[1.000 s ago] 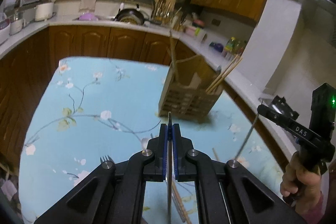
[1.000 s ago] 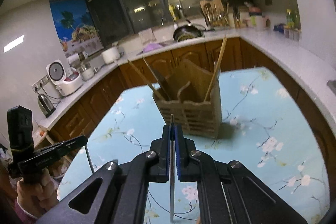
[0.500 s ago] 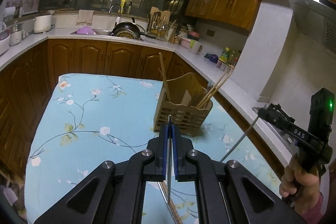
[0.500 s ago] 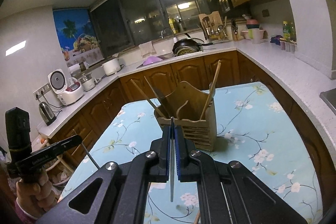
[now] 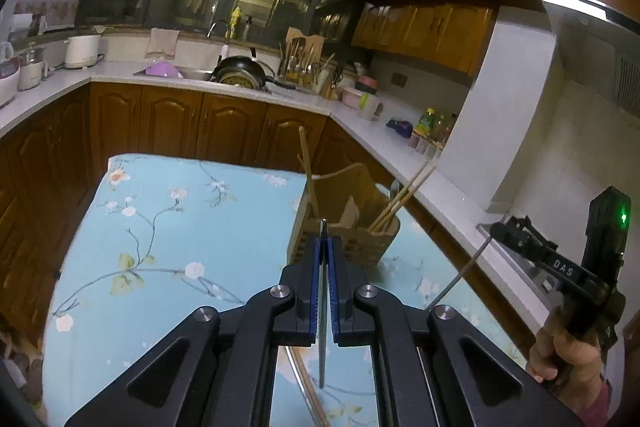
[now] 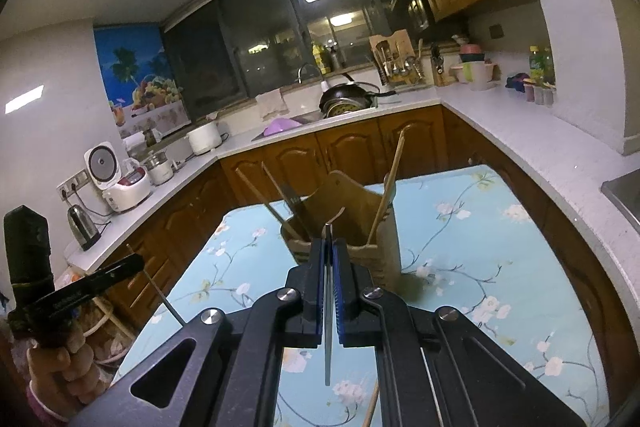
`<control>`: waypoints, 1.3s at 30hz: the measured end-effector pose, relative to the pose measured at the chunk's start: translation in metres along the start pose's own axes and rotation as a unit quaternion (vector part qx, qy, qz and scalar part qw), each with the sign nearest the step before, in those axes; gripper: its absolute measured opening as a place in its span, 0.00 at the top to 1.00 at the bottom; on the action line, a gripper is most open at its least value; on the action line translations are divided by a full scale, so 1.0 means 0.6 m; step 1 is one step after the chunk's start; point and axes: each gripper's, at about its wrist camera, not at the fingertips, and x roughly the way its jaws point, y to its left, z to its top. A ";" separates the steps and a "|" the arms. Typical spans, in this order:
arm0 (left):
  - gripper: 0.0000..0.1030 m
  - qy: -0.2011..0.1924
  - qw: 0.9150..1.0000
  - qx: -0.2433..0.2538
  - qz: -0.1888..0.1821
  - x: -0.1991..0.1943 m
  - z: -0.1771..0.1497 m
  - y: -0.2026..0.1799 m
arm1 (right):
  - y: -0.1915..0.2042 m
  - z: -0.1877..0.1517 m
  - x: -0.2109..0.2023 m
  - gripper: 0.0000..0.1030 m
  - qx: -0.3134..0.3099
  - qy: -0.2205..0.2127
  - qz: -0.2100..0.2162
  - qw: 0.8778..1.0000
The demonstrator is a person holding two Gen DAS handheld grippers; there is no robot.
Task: Organize utensils
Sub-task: 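Lift both metal chopsticks up toward the wooden holder, then lower both metal chopsticks into the wooden holder and open both tools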
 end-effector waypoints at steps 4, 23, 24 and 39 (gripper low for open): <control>0.98 -0.023 1.000 0.002 -0.002 0.006 0.020 -0.003 | -0.005 0.022 0.004 0.96 0.001 -0.013 -0.006 1.000; 0.98 -0.125 0.992 0.008 0.008 0.175 0.124 0.007 | -0.030 0.180 0.056 0.96 -0.004 -0.115 -0.042 0.992; 0.98 -0.127 0.992 0.007 0.009 0.188 0.119 0.009 | -0.032 0.179 0.061 0.96 -0.003 -0.115 -0.045 0.992; 0.98 -0.083 0.996 0.004 0.038 0.348 0.046 0.005 | -0.074 0.088 0.164 0.96 0.028 -0.056 -0.051 0.997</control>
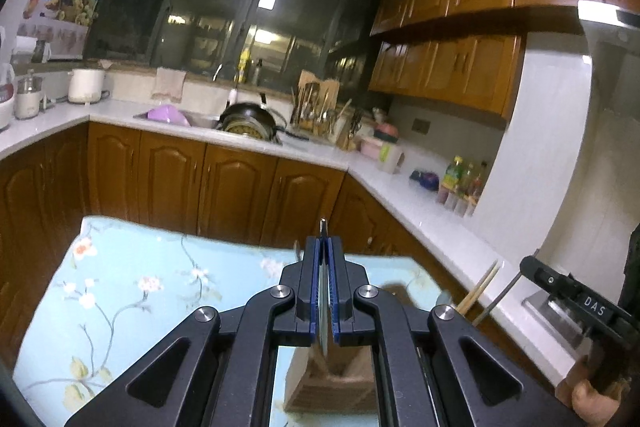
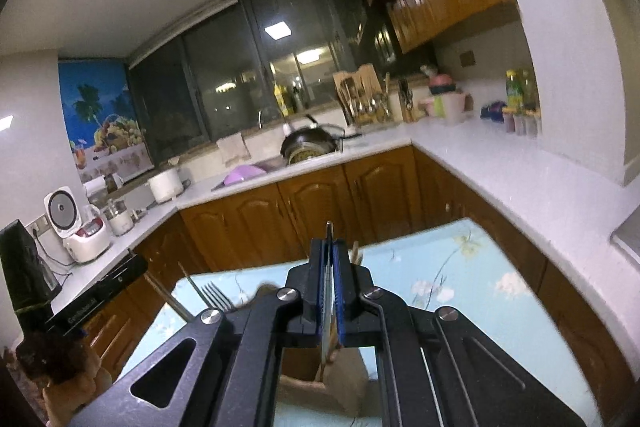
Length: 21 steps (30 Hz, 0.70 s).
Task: Organize utensils
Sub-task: 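Lower both metal chopsticks into the wooden holder and open both tools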
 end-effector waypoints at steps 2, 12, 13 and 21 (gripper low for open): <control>0.98 0.013 1.000 -0.002 0.002 0.011 -0.003 0.001 | -0.006 -0.013 0.009 0.96 0.006 0.013 0.002 1.000; 0.98 0.030 1.000 0.003 -0.007 0.026 0.024 0.004 | -0.008 -0.022 0.024 0.96 0.006 0.036 0.002 0.999; 0.98 0.030 1.000 0.005 -0.005 0.024 0.026 0.007 | -0.007 -0.024 0.026 0.96 0.007 0.038 0.002 0.999; 0.97 0.036 0.999 0.005 -0.006 0.014 0.027 0.013 | -0.010 -0.023 0.026 0.93 0.015 0.044 0.007 0.999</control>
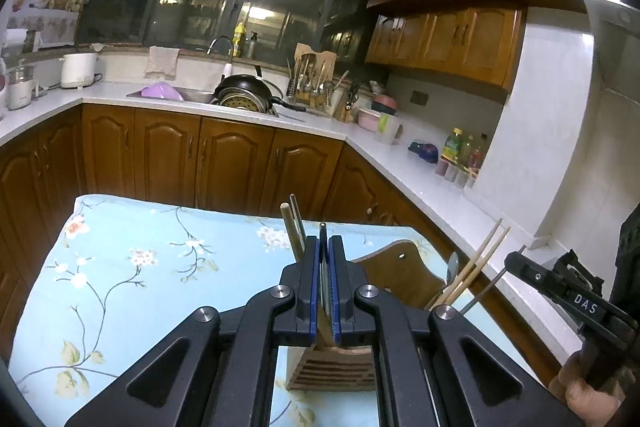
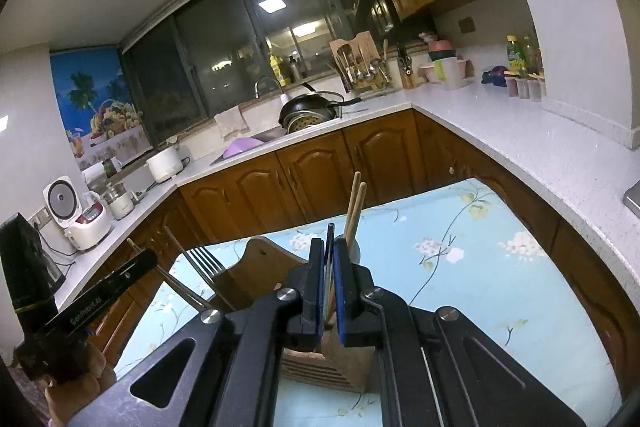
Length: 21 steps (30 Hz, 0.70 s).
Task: Organize utensils
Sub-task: 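Lower both metal chopsticks into the wooden holder and open both tools, then move both open tools back down to the remaining utensils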
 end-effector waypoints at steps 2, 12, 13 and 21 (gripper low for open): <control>0.97 0.004 1.000 -0.004 -0.001 -0.003 0.002 0.002 | -0.005 0.002 -0.006 0.90 0.009 -0.003 0.005 1.000; 0.79 0.004 1.000 -0.008 -0.002 -0.037 -0.002 -0.008 | -0.009 0.008 -0.064 0.30 0.029 -0.041 0.021 0.998; 0.77 0.004 1.000 -0.008 -0.002 -0.042 -0.005 -0.010 | -0.009 0.007 -0.072 0.29 0.031 -0.046 0.023 0.998; 0.36 0.001 0.999 -0.033 0.024 -0.132 -0.064 0.022 | -0.013 -0.049 -0.125 0.13 0.042 -0.042 0.040 0.997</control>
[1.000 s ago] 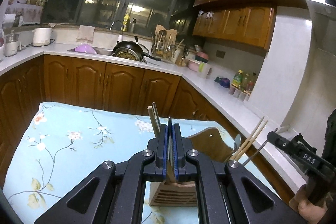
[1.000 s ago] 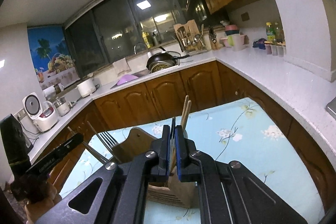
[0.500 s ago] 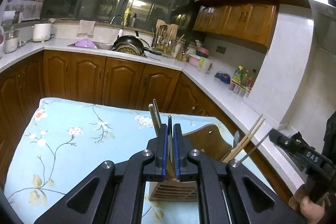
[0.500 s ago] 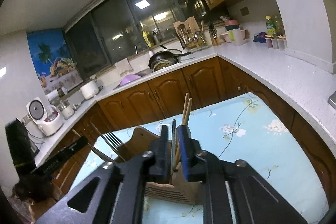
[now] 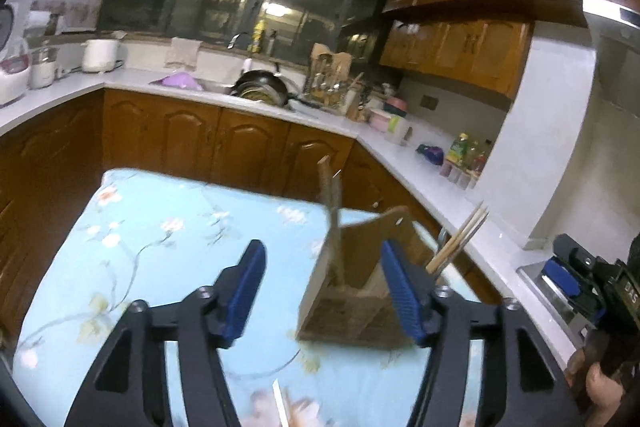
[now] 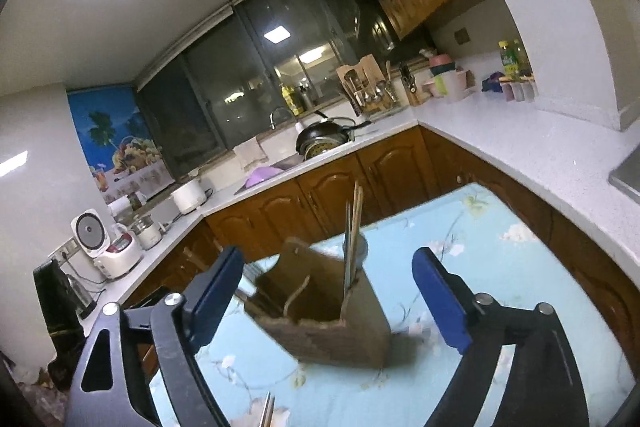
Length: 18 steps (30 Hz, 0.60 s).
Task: Organize utensils
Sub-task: 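Move both open tools back down to the remaining utensils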
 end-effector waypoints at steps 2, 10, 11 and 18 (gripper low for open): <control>0.31 0.005 1.000 -0.008 0.010 -0.023 -0.020 0.011 | -0.001 -0.023 -0.008 0.12 0.002 0.014 0.003 1.000; 0.26 0.039 0.998 -0.033 0.034 -0.106 -0.075 0.036 | 0.008 -0.114 -0.036 0.10 -0.019 0.068 -0.014 0.997; 0.26 0.043 0.998 -0.035 0.038 -0.115 -0.079 0.038 | 0.009 -0.122 -0.039 0.10 -0.020 0.074 -0.015 0.997; 0.26 0.068 0.995 -0.049 0.049 -0.161 -0.106 0.046 | 0.008 -0.173 -0.068 0.10 -0.025 0.098 -0.032 0.994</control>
